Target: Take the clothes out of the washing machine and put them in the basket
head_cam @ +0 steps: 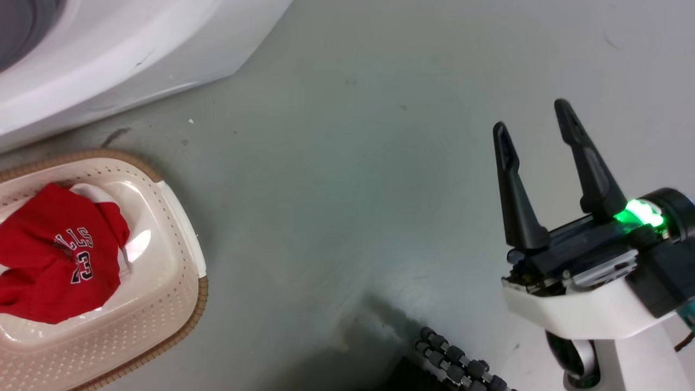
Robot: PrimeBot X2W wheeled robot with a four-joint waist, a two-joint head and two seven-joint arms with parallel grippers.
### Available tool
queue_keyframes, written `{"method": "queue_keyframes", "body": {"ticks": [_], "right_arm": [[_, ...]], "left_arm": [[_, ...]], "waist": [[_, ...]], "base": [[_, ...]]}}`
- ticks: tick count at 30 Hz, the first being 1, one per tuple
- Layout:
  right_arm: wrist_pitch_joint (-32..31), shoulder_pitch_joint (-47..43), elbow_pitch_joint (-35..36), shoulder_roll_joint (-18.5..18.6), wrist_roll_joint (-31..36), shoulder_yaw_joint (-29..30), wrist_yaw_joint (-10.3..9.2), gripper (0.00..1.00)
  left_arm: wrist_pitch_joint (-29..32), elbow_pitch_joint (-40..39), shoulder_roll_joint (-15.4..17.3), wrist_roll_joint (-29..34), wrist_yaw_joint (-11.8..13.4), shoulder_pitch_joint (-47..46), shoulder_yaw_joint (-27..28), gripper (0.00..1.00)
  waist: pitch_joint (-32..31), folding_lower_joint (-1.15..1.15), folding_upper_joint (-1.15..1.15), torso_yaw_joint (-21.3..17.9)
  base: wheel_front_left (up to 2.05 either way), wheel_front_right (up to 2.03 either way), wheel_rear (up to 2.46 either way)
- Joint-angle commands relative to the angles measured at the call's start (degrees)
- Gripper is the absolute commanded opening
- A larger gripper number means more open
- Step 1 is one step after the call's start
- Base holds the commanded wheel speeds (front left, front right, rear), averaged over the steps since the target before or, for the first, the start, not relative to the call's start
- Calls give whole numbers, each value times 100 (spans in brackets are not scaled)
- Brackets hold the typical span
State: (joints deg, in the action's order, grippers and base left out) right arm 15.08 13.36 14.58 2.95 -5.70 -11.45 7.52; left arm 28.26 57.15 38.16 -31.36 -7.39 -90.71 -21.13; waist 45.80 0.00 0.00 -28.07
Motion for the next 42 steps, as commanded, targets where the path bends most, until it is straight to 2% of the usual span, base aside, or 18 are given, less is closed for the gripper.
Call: {"method": "queue_keyframes", "body": {"ticks": [1,9,20,30,34,39,40,41,42], "right_arm": [[14,131,-3,-14,4,39,-6,100],[13,180,-110,-10,204,229,-7,100],[13,-38,-341,-10,682,407,-7,100],[13,-350,-565,-10,936,366,-7,100],[13,-473,-650,-11,998,422,-6,100],[13,-591,-724,-11,1044,415,-6,100],[13,-604,-730,-12,1041,402,-6,100],[13,-703,-762,-11,1034,380,-6,100],[13,-710,-758,-11,1023,388,-6,100]], "left_arm": [[-250,24,35,-133,-10,41,98,0],[-1175,125,-262,-707,-10,705,183,0],[-2193,-536,-578,-1547,-12,2671,-360,0],[-3183,-1310,-708,-1812,9,4241,-527,0],[-3596,-1860,-694,-1750,147,4731,-524,0],[-4019,-2690,-523,-1512,518,5363,-523,0],[-4055,-2898,-473,-1491,613,5486,-498,0],[-4104,-3585,-324,-1438,891,5963,-475,0],[-4107,-3835,-292,-1454,995,6116,-441,0]], "waist": [[-120,0,0,-5],[-771,0,0,418],[-1979,0,0,1091],[-3047,0,0,1478],[-3364,0,0,1626],[-3687,0,0,1734],[-3741,0,0,1745],[-3880,0,0,1761],[-3903,0,0,1768]], "base": [[0,0,0],[0,0,0],[0,0,0],[0,0,0],[0,0,0],[0,0,0],[0,0,0],[0,0,0],[0,0,0]]}}
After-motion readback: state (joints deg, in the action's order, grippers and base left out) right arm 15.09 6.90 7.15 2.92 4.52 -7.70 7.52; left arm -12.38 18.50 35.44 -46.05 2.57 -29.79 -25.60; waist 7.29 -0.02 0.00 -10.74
